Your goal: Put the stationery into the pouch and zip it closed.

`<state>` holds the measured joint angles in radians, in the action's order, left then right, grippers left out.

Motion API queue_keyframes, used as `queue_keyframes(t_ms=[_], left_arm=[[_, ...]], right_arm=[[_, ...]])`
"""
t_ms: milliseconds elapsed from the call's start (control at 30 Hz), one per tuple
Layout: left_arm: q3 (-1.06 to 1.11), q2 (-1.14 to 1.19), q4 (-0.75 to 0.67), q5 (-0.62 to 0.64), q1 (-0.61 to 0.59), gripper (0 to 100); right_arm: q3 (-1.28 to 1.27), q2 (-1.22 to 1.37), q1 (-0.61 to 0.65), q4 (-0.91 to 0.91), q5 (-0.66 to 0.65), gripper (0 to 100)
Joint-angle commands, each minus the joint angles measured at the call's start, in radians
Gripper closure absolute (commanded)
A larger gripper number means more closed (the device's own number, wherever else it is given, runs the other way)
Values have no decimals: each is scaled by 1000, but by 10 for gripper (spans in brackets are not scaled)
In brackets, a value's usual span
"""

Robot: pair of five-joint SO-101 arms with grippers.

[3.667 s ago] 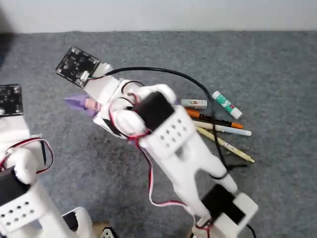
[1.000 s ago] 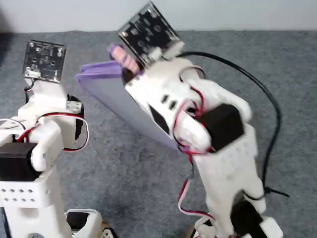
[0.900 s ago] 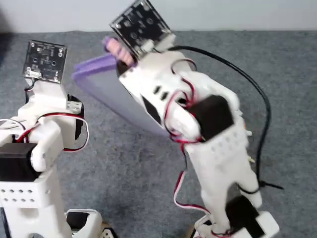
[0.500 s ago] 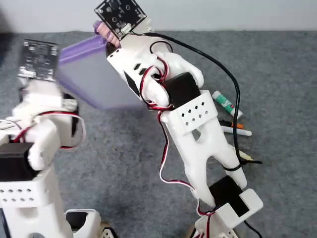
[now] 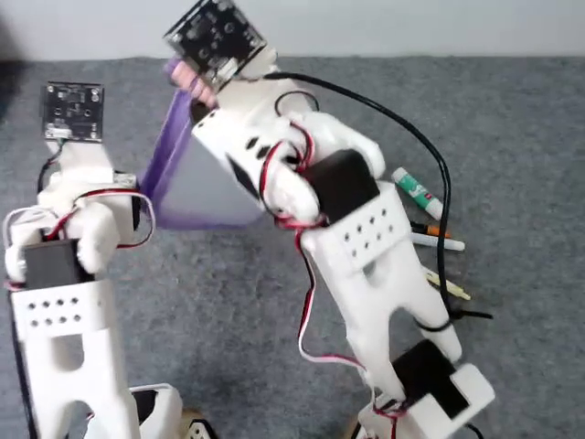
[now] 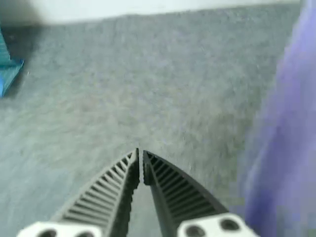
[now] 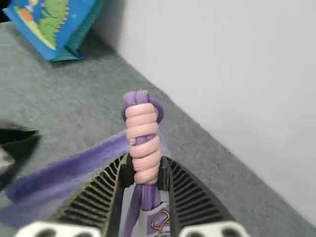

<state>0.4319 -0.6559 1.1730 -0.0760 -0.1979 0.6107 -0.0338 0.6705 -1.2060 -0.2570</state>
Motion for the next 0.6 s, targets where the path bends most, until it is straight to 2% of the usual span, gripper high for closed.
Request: queue_keyframes(t_ms=[0, 100, 233, 367, 567], left_arm=[[19, 2, -135, -6, 26, 985], [-4, -2, -132, -5, 28, 985], [-56, -3, -20, -5, 37, 985], [-65, -8, 83, -5, 152, 985], [-61, -5, 106, -3, 345, 986]], right_arm=[[37, -76, 21, -24, -12, 991], [37, -76, 1, -21, -12, 991], [37, -76, -22, -16, -12, 991], [35, -74, -22, -16, -11, 991], [35, -44, -21, -19, -11, 991]])
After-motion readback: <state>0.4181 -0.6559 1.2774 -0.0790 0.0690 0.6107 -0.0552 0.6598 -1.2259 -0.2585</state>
